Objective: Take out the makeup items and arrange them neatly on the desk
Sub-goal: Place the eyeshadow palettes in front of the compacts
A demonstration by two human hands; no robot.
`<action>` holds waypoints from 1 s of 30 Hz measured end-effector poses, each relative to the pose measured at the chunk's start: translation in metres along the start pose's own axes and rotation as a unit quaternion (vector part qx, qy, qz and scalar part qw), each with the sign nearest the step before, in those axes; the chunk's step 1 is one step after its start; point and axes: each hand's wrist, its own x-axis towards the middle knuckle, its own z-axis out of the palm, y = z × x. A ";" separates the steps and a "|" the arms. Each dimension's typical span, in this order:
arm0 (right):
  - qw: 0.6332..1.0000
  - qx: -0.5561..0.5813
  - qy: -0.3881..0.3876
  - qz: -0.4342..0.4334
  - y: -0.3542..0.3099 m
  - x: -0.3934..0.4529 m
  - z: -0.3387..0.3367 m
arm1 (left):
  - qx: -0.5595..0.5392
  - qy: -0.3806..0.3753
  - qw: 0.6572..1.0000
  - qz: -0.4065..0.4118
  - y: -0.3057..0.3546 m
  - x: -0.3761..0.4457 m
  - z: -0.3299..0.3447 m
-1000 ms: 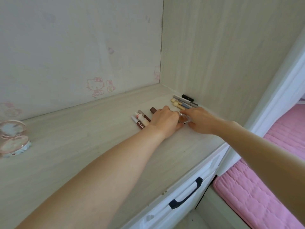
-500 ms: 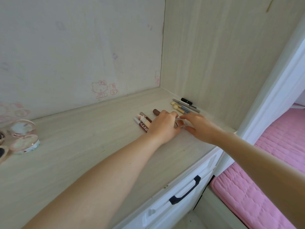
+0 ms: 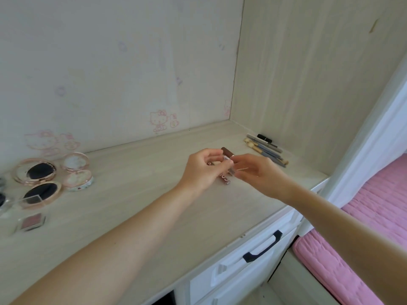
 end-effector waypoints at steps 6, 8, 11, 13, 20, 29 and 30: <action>0.998 0.066 0.003 0.005 -0.030 -0.001 0.039 | -0.027 0.044 0.999 0.009 0.004 -0.029 -0.036; 0.996 0.085 -0.014 0.017 -0.039 -0.001 0.049 | -0.015 0.052 0.998 0.013 0.003 -0.037 -0.050; 0.993 0.106 -0.050 0.035 -0.054 0.002 0.064 | 0.006 0.070 0.997 0.022 0.000 -0.049 -0.071; 0.987 0.136 -0.069 0.054 -0.065 0.004 0.073 | 0.028 0.078 0.995 0.051 -0.001 -0.057 -0.084; 0.971 0.207 -0.095 0.076 -0.113 0.010 0.109 | 0.144 0.098 0.974 0.145 -0.001 -0.086 -0.127; 0.949 0.265 -0.141 0.094 -0.156 0.020 0.153 | 0.155 0.118 0.968 0.159 0.001 -0.122 -0.185; 0.951 0.261 -0.141 0.086 -0.159 0.020 0.157 | 0.123 0.117 0.976 0.134 -0.001 -0.127 -0.192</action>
